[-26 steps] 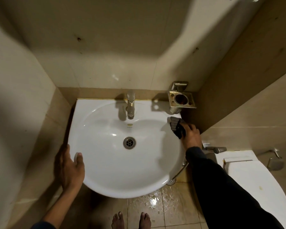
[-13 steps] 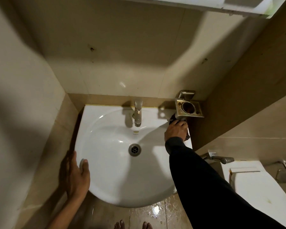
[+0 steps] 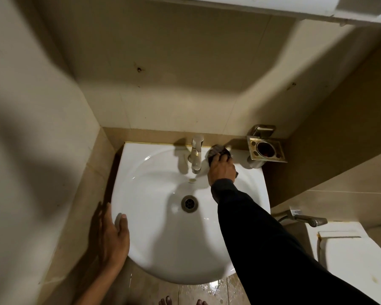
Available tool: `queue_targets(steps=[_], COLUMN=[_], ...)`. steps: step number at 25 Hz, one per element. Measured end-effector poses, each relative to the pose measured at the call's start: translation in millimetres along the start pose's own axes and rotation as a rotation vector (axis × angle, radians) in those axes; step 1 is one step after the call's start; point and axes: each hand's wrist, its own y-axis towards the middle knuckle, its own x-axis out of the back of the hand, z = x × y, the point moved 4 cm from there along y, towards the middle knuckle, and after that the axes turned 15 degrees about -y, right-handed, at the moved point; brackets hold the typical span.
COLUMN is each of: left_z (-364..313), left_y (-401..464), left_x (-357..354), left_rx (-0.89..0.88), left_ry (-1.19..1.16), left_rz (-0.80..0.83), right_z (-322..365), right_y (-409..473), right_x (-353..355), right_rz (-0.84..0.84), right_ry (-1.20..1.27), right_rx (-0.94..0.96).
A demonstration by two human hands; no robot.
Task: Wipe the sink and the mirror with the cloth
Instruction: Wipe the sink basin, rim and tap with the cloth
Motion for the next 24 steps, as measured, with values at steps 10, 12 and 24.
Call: queue_targets(steps=[10, 12, 24], left_z=[-8, -8, -7], left_y=[24, 26, 25], left_x=[0, 0, 2], left_rx=[0.007, 0.003, 0.025], left_ry=[-0.023, -0.018, -0.054], left_rz=[0.028, 0.027, 0.015], right_z=[-14, -10, 35], right_y=[17, 10, -60], right_x=[-4, -3, -14], right_rz=[-0.079, -0.074, 0.032], right_ry=[0.038, 0.077, 0.178], right_rx=[0.241, 0.138, 0.031])
